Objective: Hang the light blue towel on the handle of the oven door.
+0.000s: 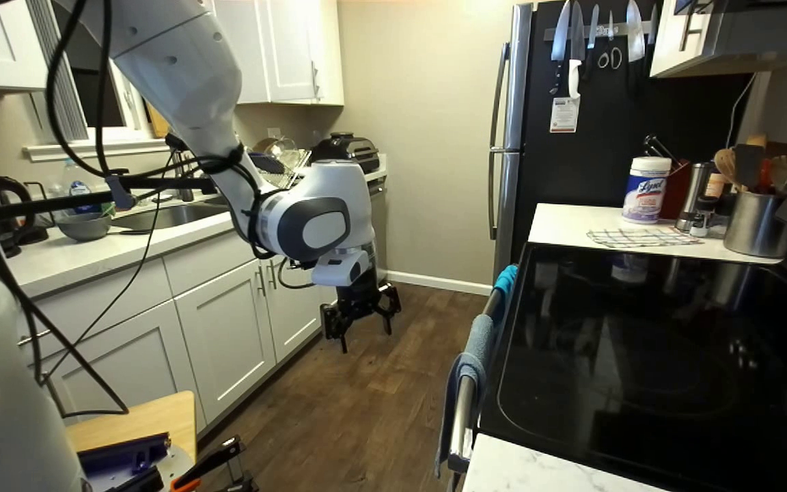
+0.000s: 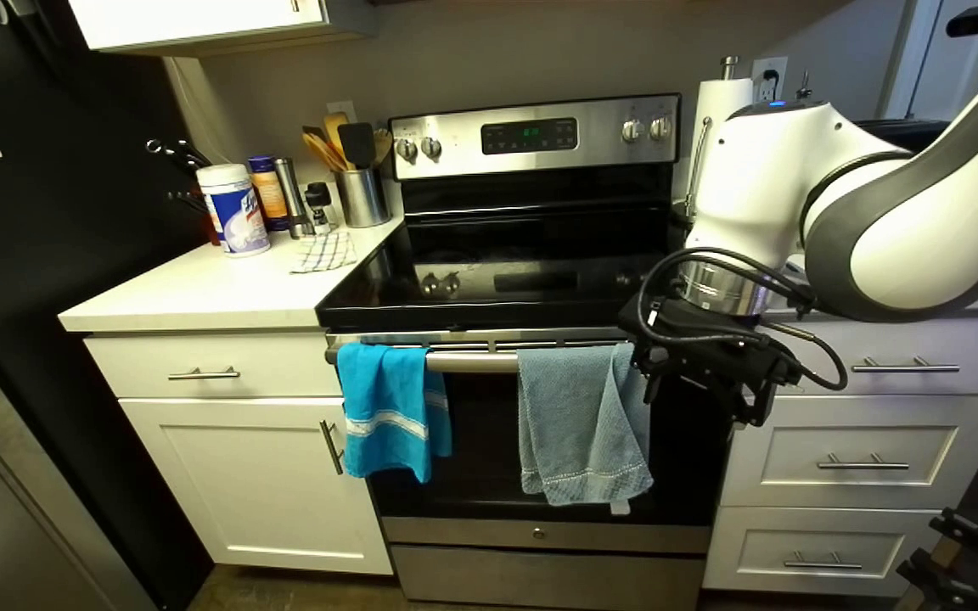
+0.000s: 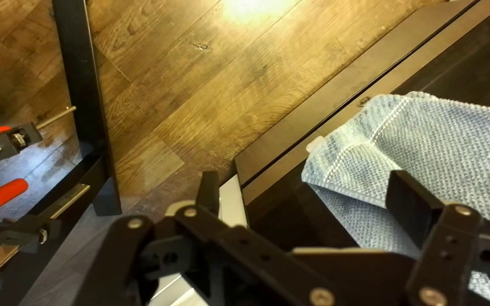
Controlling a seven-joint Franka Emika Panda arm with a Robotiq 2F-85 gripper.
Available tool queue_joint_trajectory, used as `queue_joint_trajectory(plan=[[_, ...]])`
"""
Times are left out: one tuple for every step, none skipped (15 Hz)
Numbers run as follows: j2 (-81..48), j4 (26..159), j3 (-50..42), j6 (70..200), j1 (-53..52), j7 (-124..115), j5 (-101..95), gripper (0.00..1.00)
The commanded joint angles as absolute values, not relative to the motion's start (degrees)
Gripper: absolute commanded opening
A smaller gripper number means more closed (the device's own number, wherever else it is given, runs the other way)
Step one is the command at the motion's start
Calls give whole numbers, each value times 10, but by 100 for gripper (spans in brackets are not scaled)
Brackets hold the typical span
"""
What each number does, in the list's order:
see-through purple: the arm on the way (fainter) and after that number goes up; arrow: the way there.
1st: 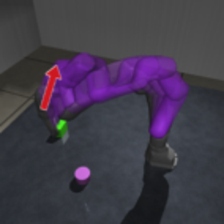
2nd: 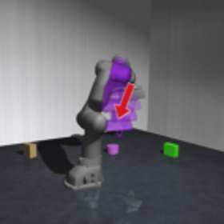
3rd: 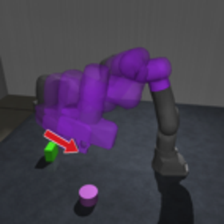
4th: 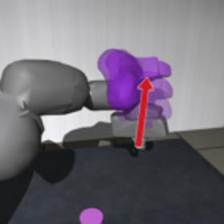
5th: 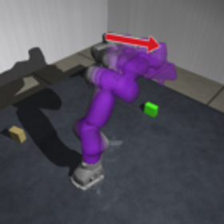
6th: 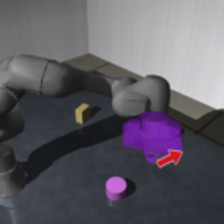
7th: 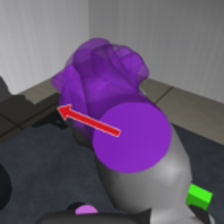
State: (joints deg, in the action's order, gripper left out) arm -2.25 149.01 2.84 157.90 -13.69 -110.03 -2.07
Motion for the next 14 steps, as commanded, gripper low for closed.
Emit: queue_joint_trajectory(plan=[[2,1483,56,1572,-124,-1088,7,100],[3,1478,59,1573,-123,-1090,15,100],[4,1474,62,1573,-122,-1085,29,100],[3,1470,64,1573,-121,-1084,40,100],[3,1467,66,1572,-120,-1082,50,100],[1,1463,67,1573,-120,-1080,62,100],[1,1460,68,1572,-120,-1081,68,100],[0,1457,69,1572,-120,-1085,72,100],[-1,1453,71,1567,-121,-1072,83,100],[-10,1453,69,1577,-121,-1099,56,100],[-10,1452,71,1576,-121,-1099,60,100],[-10,1450,72,1576,-121,-1099,62,100],[-10,1450,72,1576,-121,-1099,63,100],[-10,1450,73,1576,-121,-1099,63,100]])
